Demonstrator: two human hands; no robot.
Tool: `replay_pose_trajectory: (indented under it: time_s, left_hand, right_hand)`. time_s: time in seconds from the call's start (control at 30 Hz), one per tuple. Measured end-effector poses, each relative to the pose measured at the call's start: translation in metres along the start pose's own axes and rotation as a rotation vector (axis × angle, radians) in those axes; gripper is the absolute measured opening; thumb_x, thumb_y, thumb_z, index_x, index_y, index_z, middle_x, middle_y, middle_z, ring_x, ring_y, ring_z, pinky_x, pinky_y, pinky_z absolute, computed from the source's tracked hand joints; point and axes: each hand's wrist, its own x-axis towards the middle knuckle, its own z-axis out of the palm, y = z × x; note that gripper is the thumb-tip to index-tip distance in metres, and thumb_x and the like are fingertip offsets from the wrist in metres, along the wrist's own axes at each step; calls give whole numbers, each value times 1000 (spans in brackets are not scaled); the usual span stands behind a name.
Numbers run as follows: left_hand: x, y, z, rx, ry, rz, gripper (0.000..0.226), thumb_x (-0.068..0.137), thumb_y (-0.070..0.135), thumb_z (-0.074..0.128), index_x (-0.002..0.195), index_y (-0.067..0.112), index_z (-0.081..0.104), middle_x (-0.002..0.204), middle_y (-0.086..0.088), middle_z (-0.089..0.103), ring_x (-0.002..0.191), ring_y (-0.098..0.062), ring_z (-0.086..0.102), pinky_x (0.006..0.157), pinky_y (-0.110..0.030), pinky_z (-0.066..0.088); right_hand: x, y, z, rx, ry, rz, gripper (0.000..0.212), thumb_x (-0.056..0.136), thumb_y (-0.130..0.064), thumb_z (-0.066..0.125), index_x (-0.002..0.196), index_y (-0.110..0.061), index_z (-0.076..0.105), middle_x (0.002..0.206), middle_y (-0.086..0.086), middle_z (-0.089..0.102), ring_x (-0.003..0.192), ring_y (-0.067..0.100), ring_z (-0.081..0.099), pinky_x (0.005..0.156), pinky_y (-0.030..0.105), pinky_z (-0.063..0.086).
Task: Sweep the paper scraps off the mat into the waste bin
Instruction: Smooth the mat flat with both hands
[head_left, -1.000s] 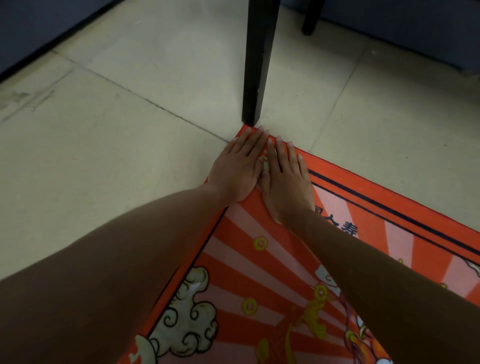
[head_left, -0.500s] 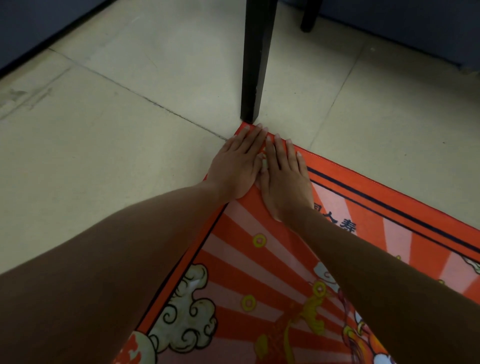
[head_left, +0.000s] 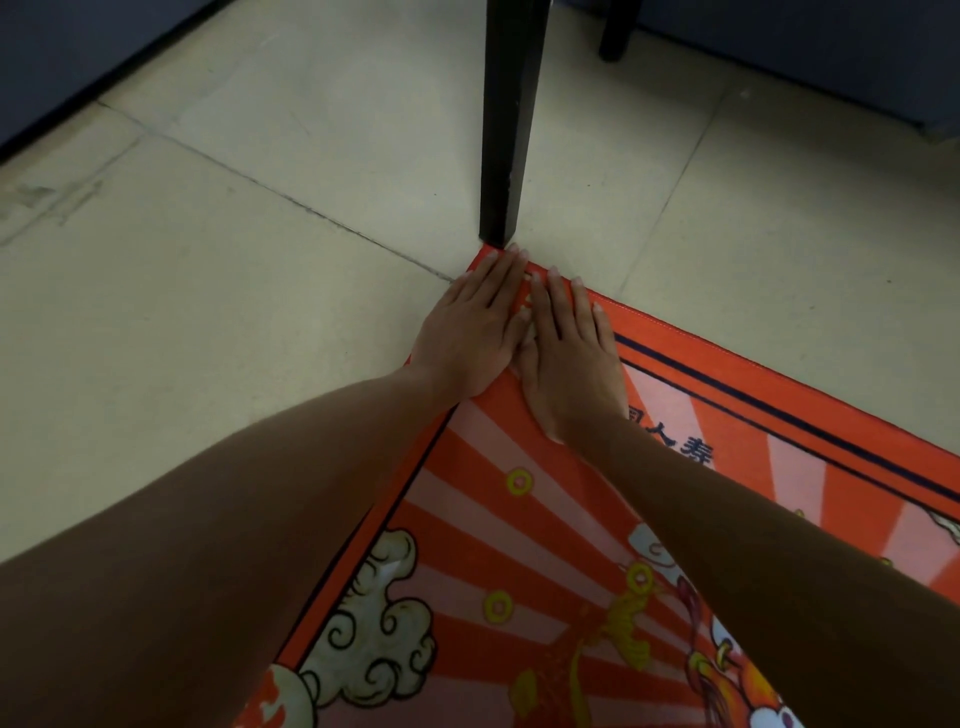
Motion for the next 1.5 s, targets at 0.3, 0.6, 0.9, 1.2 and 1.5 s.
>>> replay_pose_trajectory:
  time_s: [0.3, 0.6, 0.9, 1.2, 1.5]
  left_hand:
    - [-1, 2, -3, -60, 19, -31, 59, 106, 40, 20, 156, 15, 1, 165, 1, -2, 151, -11, -5, 122, -29, 1]
    - [0, 0, -1, -82, 24, -27, 58, 106, 40, 17, 157, 15, 5, 165, 1, 1, 151, -11, -3, 123, -31, 5]
    - [-1, -2, -4, -88, 57, -23, 52, 108, 31, 25, 156, 17, 11, 164, 2, 8, 150, -10, 1, 116, -22, -2]
    - [-9, -6, 0, 0, 37, -5, 55, 106, 36, 19, 156, 16, 10, 164, 0, 8, 151, -12, 0, 122, -30, 3]
    - [-39, -12, -2, 4, -6, 45, 60, 104, 42, 15, 157, 17, 3, 165, 1, 3, 151, -11, -1, 122, -30, 3]
  right_hand:
    - [-1, 0, -1, 11, 7, -5, 62, 99, -44, 6, 154, -16, -5, 161, 3, -8, 148, 19, -12, 121, 41, 5]
    - [0, 1, 0, -3, 10, -10, 63, 99, -43, 10, 154, -16, -5, 161, 3, -7, 148, 20, -11, 121, 40, 5]
    - [0, 1, 0, 8, 22, -11, 63, 98, -41, 10, 155, -16, -1, 162, 2, -4, 148, 19, -8, 121, 40, 7]
    - [0, 2, 1, -8, 22, -10, 63, 98, -41, 10, 155, -16, -2, 162, 2, -4, 149, 19, -7, 121, 39, 7]
    - [2, 1, -1, -23, 4, 2, 61, 101, -40, 15, 155, -18, -4, 162, 2, -5, 148, 20, -7, 121, 39, 5]
